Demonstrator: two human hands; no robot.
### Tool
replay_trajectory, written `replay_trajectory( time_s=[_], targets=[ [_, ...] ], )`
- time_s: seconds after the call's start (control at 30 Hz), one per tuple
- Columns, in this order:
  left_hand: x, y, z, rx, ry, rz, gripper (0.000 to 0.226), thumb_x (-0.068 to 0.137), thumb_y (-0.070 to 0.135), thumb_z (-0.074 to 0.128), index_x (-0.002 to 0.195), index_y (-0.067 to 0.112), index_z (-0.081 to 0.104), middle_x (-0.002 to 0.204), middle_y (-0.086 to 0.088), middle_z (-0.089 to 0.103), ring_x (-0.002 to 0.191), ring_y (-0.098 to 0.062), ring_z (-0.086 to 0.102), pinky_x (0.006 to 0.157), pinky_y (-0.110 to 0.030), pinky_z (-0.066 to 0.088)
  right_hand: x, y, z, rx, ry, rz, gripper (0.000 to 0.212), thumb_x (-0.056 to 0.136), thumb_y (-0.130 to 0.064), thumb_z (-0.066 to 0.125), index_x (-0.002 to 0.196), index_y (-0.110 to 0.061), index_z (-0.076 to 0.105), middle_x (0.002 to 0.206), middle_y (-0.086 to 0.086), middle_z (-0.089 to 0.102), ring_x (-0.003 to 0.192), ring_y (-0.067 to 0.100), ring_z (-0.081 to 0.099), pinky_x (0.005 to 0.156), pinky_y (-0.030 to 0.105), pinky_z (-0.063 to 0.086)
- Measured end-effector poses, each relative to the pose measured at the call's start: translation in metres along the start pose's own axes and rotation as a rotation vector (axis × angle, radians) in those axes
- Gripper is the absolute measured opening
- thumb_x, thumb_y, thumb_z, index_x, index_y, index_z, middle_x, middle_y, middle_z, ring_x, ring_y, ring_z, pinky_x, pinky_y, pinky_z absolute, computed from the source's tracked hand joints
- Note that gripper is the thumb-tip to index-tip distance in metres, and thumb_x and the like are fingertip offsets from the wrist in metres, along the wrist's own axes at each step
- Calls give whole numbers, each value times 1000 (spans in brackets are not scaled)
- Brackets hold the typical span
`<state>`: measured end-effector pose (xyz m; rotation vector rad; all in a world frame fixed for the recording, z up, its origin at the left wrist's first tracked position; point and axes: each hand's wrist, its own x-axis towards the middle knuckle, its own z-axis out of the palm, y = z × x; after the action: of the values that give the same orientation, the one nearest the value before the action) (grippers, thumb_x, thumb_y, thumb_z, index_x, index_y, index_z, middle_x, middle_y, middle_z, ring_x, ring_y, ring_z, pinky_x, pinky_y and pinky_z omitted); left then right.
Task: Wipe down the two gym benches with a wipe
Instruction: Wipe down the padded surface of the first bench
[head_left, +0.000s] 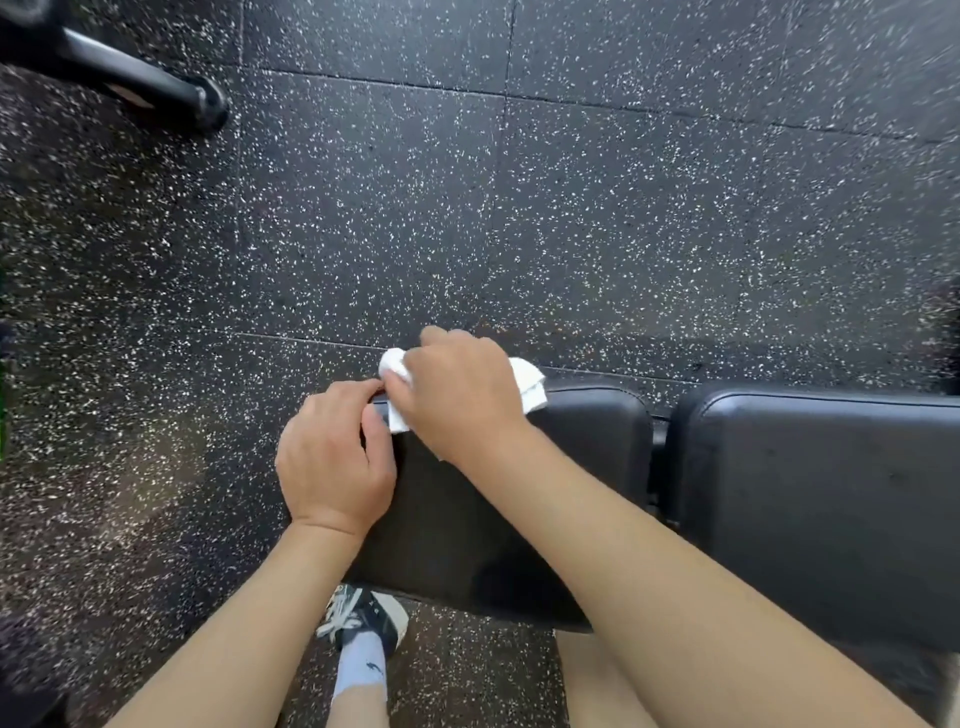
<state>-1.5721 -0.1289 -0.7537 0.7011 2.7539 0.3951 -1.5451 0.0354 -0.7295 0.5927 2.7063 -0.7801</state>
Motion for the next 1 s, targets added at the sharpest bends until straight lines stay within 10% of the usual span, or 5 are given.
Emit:
replay_trajectory(
  time_s=[0.33, 0.7, 1.0],
  targets=[
    [1, 2, -1, -38, 8, -7, 38, 101, 31, 36, 120, 25, 68, 111, 6, 71, 89, -26, 62, 75, -44, 50, -54, 133, -51, 58, -9, 336, 57, 101, -57, 48, 62, -17, 52, 74, 0, 46, 71, 23, 52, 60, 37, 36],
    [1, 0, -1, -28, -2, -74, 31, 99, 30, 34, 97, 15, 60, 89, -3, 62, 76, -30, 56, 64, -39, 37, 11, -23, 10, -12, -63, -26, 39, 100, -41, 51, 74, -16, 66, 77, -1, 46, 79, 28, 57, 68, 37, 29],
    [-36, -20, -23, -234, -123, -222, 45, 108, 34, 35, 146, 16, 51, 140, -4, 58, 127, -27, 52, 108, -47, 43, -48, 111, -62, -68, -94, 395, 56, 101, -57, 46, 64, -17, 58, 79, 2, 50, 80, 28, 56, 64, 37, 34]
  ],
)
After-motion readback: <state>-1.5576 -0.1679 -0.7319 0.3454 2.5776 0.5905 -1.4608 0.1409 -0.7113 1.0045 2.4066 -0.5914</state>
